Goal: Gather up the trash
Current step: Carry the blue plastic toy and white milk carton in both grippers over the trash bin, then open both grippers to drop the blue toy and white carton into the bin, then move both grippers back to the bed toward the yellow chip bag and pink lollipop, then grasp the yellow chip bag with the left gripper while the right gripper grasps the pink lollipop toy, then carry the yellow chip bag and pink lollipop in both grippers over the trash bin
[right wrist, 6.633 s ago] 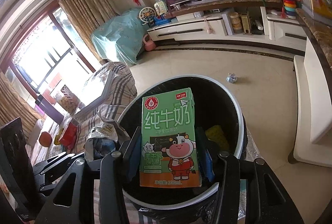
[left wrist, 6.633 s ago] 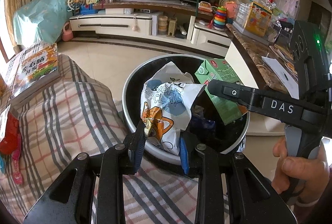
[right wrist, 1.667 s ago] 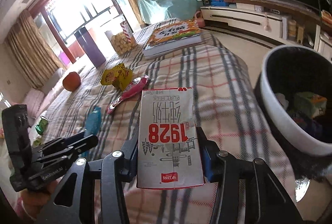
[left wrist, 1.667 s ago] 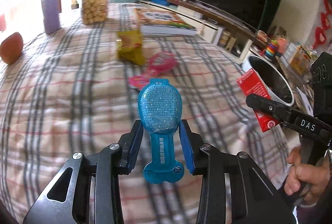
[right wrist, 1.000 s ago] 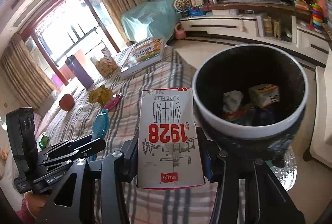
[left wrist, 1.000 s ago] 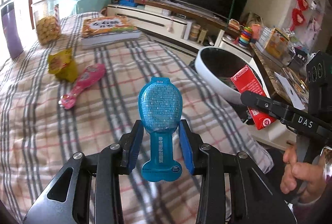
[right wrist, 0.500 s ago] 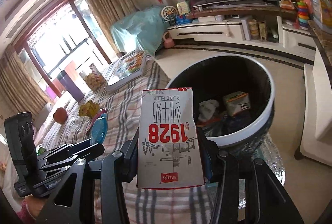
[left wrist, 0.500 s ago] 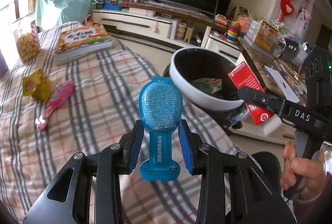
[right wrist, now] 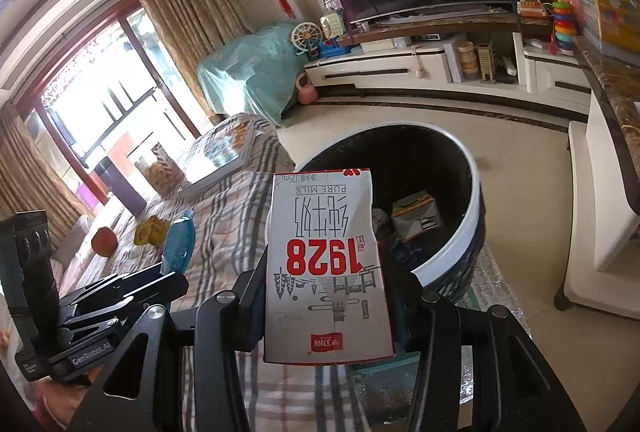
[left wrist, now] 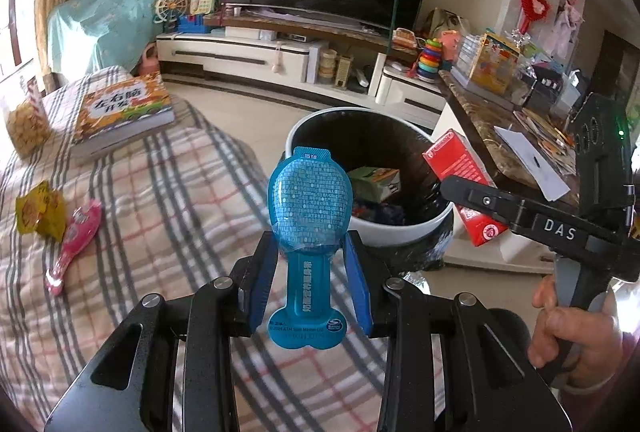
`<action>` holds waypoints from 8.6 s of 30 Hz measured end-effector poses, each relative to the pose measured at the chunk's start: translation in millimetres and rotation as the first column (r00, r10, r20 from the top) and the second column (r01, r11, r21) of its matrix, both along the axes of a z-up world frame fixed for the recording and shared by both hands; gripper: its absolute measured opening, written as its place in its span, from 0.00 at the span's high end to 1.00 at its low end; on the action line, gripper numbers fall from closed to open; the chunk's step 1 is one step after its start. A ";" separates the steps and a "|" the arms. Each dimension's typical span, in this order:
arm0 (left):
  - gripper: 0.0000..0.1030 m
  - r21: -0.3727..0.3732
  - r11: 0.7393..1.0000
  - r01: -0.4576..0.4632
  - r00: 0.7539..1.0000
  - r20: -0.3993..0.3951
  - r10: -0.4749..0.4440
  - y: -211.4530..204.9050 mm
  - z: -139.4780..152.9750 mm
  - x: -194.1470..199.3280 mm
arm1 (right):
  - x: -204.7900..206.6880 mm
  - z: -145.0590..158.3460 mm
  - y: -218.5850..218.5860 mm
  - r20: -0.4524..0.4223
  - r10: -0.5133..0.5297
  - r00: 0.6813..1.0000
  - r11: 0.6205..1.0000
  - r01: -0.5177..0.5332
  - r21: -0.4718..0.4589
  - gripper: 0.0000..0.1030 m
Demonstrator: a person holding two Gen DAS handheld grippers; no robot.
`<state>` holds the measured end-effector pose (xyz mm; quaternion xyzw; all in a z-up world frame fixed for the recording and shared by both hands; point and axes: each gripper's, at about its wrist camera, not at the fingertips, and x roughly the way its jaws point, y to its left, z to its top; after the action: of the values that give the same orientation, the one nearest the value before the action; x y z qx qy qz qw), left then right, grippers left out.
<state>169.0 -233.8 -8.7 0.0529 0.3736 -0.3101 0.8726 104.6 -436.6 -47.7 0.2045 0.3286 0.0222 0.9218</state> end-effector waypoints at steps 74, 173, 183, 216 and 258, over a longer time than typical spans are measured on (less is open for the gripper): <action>0.43 0.028 0.986 -0.163 0.981 -0.103 0.165 31.8 -32.1 30.0 | 35.4 -1.0 4.0 -0.025 0.014 1.000 1.000 -0.013 0.024 0.14; 0.86 -0.127 0.913 -0.389 0.919 -0.132 0.373 217.6 -34.5 1.0 | 70.8 -31.3 205.5 -0.063 0.348 0.936 0.934 -0.351 -0.061 0.52; 0.86 -0.108 0.942 -0.317 0.945 -0.121 0.304 176.4 -32.5 -8.0 | 41.7 -24.4 166.6 -0.018 0.292 0.956 0.956 -0.293 -0.017 0.52; 0.86 -0.043 0.986 -0.158 0.984 -0.087 0.154 86.1 -23.8 -16.4 | -2.3 -8.2 82.4 0.052 0.157 0.986 0.987 -0.159 0.033 0.52; 0.86 -0.038 0.999 -0.007 1.000 -0.006 0.006 -0.5 10.4 -0.7 | -2.2 -3.3 -7.1 0.068 0.002 0.998 0.999 -0.005 0.034 0.52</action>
<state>168.3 -234.3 1.6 0.0340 0.3705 -0.3145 0.8733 102.4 -443.7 -51.0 0.2187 0.2969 0.0363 0.9288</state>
